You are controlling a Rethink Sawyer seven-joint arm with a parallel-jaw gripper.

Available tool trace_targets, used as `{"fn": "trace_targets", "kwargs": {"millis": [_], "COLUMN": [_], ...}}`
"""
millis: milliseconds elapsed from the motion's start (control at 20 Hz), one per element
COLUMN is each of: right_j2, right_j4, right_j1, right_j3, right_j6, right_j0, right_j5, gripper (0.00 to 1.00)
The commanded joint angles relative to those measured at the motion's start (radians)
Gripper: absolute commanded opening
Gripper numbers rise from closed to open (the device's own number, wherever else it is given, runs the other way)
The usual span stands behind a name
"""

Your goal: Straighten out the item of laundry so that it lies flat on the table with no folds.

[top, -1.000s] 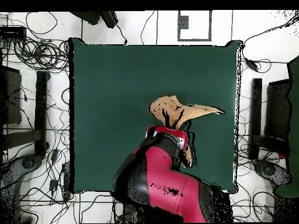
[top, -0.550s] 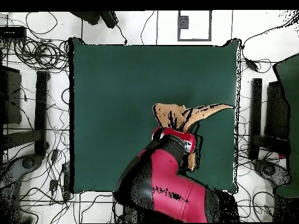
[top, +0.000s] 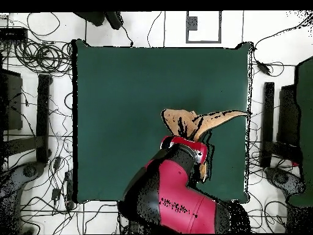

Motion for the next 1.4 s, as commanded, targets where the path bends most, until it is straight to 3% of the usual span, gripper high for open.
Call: {"fn": "trace_targets", "kwargs": {"millis": [50, 250, 550, 1000, 1400], "right_j2": [0.052, 0.033, 0.055, 0.004, 0.010], "right_j4": [0.063, 0.058, 0.126, 0.254, 0.311], "right_j1": [0.079, 0.096, 0.139, 0.283, 0.300], "right_j3": [-0.004, -0.038, -0.081, -0.117, -0.086], "right_j6": [0.210, 0.188, 0.256, 0.341, 0.308], "right_j0": [0.013, 0.037, 0.048, 0.095, 0.096], "right_j5": [0.075, 0.170, 0.221, 0.137, 0.079], "gripper": [0.00, 0.00, 0.00, 0.00, 0.00]}}
